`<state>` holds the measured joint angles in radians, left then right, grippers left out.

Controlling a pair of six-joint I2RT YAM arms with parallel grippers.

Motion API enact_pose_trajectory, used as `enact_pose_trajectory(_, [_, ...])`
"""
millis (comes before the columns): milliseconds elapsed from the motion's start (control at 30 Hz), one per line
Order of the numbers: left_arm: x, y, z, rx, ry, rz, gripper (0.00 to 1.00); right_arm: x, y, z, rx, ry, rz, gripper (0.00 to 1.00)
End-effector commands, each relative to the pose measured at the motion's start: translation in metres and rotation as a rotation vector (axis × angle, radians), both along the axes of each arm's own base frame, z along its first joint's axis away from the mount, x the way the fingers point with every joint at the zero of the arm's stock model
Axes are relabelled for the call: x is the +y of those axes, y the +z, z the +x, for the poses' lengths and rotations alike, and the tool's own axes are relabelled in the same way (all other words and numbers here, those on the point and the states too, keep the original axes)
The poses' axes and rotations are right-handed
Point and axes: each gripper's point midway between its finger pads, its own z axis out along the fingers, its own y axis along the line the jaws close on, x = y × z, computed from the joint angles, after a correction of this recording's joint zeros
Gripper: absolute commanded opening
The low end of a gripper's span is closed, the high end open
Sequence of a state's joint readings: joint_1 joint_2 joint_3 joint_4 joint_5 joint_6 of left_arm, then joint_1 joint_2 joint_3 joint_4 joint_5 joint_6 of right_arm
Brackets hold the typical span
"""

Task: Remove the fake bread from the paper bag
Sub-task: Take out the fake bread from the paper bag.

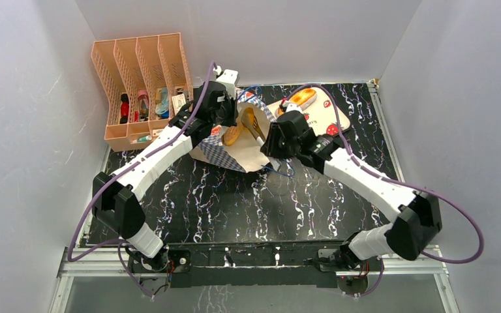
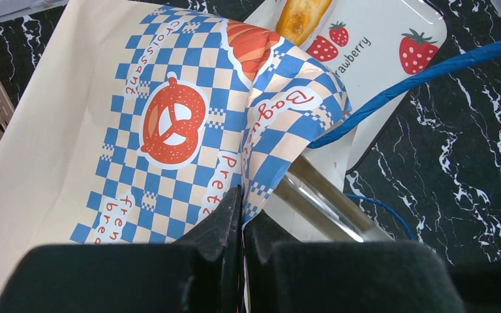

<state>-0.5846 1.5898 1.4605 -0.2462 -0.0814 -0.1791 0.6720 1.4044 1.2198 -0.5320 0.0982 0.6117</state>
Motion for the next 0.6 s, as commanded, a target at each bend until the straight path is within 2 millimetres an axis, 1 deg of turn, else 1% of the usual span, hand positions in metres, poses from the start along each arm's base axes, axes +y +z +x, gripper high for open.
enact_pose_trajectory(0, [-0.002,0.006,0.004,-0.023,0.012,-0.022,0.0,-0.007,0.035,-0.029,-0.079,-0.031,0.046,0.0])
enact_pose_trajectory(67, [-0.002,0.002,0.005,-0.02,0.018,-0.021,0.0,-0.015,0.039,-0.042,-0.078,-0.049,0.05,0.0])
enact_pose_trajectory(133, [-0.001,-0.001,0.005,-0.015,0.025,-0.019,0.0,-0.024,0.047,-0.054,-0.088,-0.071,0.063,0.0])
enact_pose_trajectory(300, [0.002,-0.008,0.005,-0.001,0.041,-0.003,0.0,-0.048,0.061,-0.067,-0.11,-0.162,0.081,0.0])
enact_pose_trajectory(433, [0.005,-0.014,0.002,0.004,0.04,-0.003,0.0,-0.063,0.069,-0.066,-0.134,-0.259,0.107,0.0])
enact_pose_trajectory(567, [0.01,-0.016,-0.006,0.008,0.035,-0.012,0.0,-0.073,0.076,-0.054,-0.167,-0.374,0.121,0.0])
